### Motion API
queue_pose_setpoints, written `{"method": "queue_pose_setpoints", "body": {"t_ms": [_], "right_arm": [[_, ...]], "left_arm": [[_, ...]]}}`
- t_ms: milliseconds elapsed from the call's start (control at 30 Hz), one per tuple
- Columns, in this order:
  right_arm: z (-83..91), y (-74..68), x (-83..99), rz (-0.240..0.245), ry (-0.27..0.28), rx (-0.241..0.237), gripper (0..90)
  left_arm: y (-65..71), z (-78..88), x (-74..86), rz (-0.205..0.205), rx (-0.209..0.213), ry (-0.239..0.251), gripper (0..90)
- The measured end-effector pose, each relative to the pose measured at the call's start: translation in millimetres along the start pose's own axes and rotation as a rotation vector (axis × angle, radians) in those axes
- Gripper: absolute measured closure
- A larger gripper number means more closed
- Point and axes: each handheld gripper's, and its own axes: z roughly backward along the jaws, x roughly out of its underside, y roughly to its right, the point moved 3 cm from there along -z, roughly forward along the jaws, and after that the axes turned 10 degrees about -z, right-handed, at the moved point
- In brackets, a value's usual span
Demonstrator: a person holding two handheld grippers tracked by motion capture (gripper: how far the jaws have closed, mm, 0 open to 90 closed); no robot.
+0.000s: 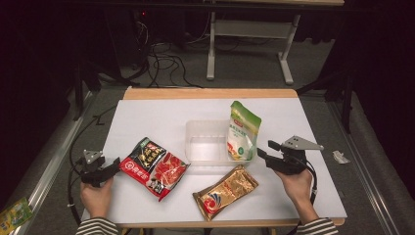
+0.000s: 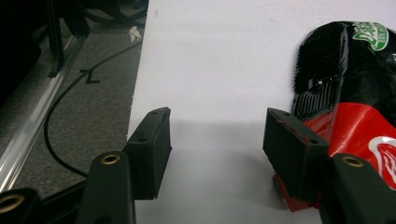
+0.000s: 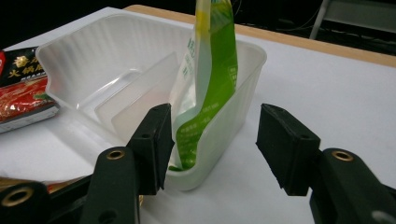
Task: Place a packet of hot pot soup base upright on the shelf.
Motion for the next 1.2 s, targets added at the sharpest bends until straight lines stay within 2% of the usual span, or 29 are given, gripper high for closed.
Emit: {"method": "queue_pose_setpoints", "body": {"t_ms": [100, 233, 300, 333, 433, 533, 700, 967, 1100, 1133, 1200], "right_arm": [[1.3, -1.2, 7.9, -0.003, -0.005, 0.006, 47.5], [2.7, -5.5, 16.7, 0.040, -0.025, 0.009, 49.4], [3.6, -6.3, 19.1, 0.040, -0.022, 0.008, 49.4], [4.2, -7.3, 20.4, 0.024, -0.023, 0.006, 49.4], [4.5, -8.1, 25.5, 0.027, -0.024, 0.001, 50.0], [3.6, -8.8, 31.1, 0.007, -0.028, -0.008, 50.4], [0.8, -12.8, 40.4, -0.012, -0.013, -0.020, 50.4], [-4.5, -23.3, 51.3, -0.005, -0.042, -0.058, 52.1], [-7.3, -24.3, 54.2, -0.009, -0.078, -0.072, 52.8], [-8.6, -26.2, 56.0, 0.006, -0.099, -0.074, 53.0], [-9.3, -27.2, 56.9, 0.010, -0.102, -0.073, 53.0]], "left_arm": [[0.3, 0.0, 0.0, -0.002, -0.006, 0.002, 42.0], [-0.3, 0.1, 0.1, 0.004, 0.001, 0.003, 41.7], [0.1, 0.2, 0.1, -0.002, -0.006, 0.004, 42.0], [0.2, 0.1, 0.0, -0.001, -0.007, 0.003, 42.0], [-0.1, 0.0, 0.0, 0.002, -0.003, 0.001, 41.8], [0.7, 0.4, 0.0, -0.007, -0.009, 0.004, 41.8], [-0.2, -0.2, -0.1, 0.001, 0.000, -0.004, 41.7], [0.9, 0.3, 0.0, -0.006, -0.015, -0.001, 41.5], [0.7, -0.5, -0.2, -0.002, -0.021, -0.007, 41.2], [0.6, -0.6, -0.2, -0.004, -0.020, -0.009, 41.2], [0.7, -0.6, -0.2, -0.005, -0.020, -0.009, 41.2]]}}
